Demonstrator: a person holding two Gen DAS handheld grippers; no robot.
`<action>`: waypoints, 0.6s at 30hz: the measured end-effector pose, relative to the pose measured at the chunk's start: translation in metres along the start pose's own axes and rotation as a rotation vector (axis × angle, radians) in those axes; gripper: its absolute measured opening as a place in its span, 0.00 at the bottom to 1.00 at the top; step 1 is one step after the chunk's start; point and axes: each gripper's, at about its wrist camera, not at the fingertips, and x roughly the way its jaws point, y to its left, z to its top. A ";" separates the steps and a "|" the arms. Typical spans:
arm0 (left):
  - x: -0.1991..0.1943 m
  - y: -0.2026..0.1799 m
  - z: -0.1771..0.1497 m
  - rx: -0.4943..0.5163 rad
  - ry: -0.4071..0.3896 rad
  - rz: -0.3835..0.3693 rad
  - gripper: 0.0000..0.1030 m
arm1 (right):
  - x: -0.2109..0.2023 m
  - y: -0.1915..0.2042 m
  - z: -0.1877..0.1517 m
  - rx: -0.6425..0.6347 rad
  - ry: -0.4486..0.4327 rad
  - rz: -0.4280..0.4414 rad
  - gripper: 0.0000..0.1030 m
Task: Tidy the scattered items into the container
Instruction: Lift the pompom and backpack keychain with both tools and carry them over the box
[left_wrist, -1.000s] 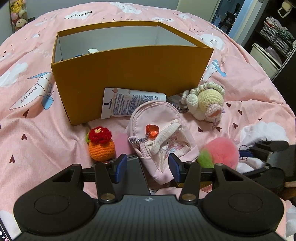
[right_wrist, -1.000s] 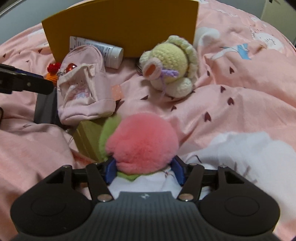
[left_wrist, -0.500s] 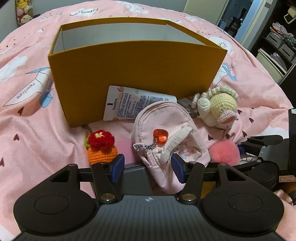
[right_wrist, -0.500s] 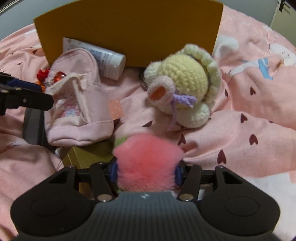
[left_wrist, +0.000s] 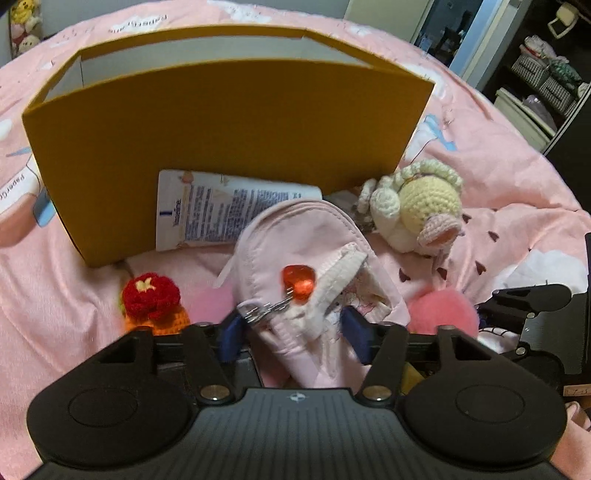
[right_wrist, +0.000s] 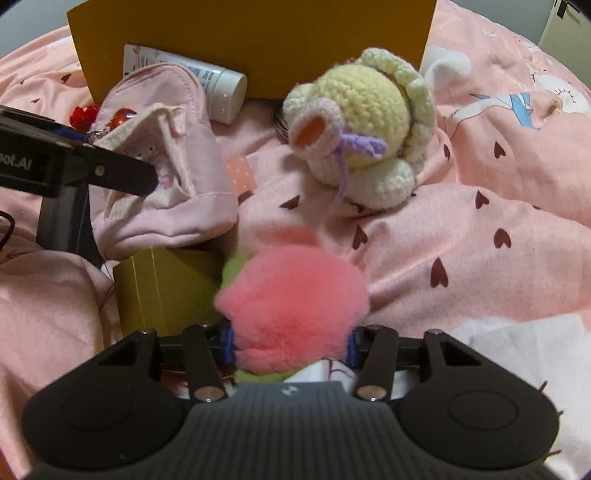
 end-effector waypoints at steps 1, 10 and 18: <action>-0.002 0.001 -0.001 -0.007 -0.002 -0.007 0.57 | -0.002 -0.001 -0.001 0.005 -0.010 0.007 0.51; -0.017 0.005 -0.007 -0.024 -0.039 -0.028 0.42 | -0.027 -0.009 -0.005 0.051 -0.096 0.065 0.50; -0.044 0.001 -0.006 -0.018 -0.108 -0.046 0.39 | -0.063 -0.003 0.014 0.050 -0.218 0.084 0.50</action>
